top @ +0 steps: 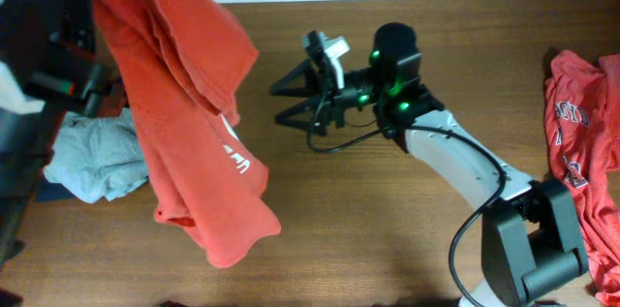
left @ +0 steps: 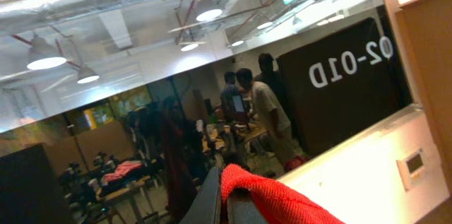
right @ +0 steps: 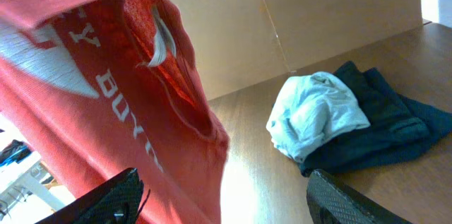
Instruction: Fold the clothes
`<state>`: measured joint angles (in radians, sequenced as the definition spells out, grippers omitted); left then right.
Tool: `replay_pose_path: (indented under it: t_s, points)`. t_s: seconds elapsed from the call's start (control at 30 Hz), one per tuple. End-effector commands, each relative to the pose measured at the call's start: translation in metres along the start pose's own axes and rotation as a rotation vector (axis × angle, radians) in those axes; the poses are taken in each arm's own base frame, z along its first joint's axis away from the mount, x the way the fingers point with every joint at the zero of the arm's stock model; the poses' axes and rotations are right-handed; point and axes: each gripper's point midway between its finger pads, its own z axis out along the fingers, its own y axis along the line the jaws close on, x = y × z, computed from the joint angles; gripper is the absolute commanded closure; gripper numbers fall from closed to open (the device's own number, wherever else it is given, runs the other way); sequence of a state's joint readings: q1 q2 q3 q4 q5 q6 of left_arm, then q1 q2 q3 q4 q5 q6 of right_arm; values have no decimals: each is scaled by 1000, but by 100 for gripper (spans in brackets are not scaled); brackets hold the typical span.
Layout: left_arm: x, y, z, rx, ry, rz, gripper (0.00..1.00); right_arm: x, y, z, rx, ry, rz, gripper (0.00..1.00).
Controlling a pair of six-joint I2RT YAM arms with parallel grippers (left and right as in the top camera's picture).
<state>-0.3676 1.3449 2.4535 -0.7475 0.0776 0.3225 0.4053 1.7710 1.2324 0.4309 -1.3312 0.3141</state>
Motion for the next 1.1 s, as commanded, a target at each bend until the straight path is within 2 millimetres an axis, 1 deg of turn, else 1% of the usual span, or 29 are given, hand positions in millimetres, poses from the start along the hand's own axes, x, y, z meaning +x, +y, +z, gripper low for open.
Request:
replay_pose_path:
  t_s: [0.0, 0.1, 0.13, 0.17, 0.23, 0.3, 0.47, 0.5, 0.53, 0.57, 0.63, 0.67, 0.73, 0.8, 0.93, 1.0, 1.07]
  points:
    - [-5, -14, 6, 81, -34, 0, 100, -12, -4, 5, 68, -26, -9, 21]
    - [-1, -22, 11, 122, -31, -1, 100, -14, -12, -6, 97, -36, 3, 21]
    - [0, -24, 11, 132, -30, 3, 100, -14, -13, -8, 102, -38, 8, 21]
    - [0, -29, 11, 163, -34, 8, 100, -14, -18, -15, 117, -41, 20, 21]
    - [-2, -34, 10, 194, -42, 7, 100, -14, -19, -19, 122, -42, 31, 21]
    - [-4, -41, 8, 237, -58, 7, 100, -13, -17, -18, 110, -38, 33, 21]
    - [-4, -42, 8, 241, -59, 6, 100, -11, -5, -11, 52, -20, 12, 21]
    - [-4, -42, 8, 241, -59, 6, 100, -11, -5, -10, 50, -20, 12, 28]
    - [-4, -42, 8, 240, -59, 7, 100, -10, -5, -10, 50, -19, 14, 55]
    - [-4, -41, 8, 237, -58, 7, 100, -11, -6, -11, 53, -21, 27, 67]
    - [-4, -37, 8, 212, -52, 7, 100, -12, -10, -17, 70, -30, 72, 86]
    - [-3, -34, 7, 192, -47, 8, 100, -14, -14, -23, 86, -39, 100, 96]
    - [-2, -17, 6, 98, -24, 10, 100, -20, -27, -47, 143, -74, 181, 96]
    - [2, 1, 2, -9, 9, 11, 100, -27, -33, -70, 188, -106, 215, 96]
    - [15, 22, -1, -131, 80, 11, 100, -53, -32, -112, 296, -180, 176, 96]
    - [26, 29, 0, -181, 127, 13, 100, -70, -28, -135, 369, -227, 139, 96]
    - [37, 33, 1, -210, 172, 15, 100, -85, -23, -159, 433, -280, 140, 96]
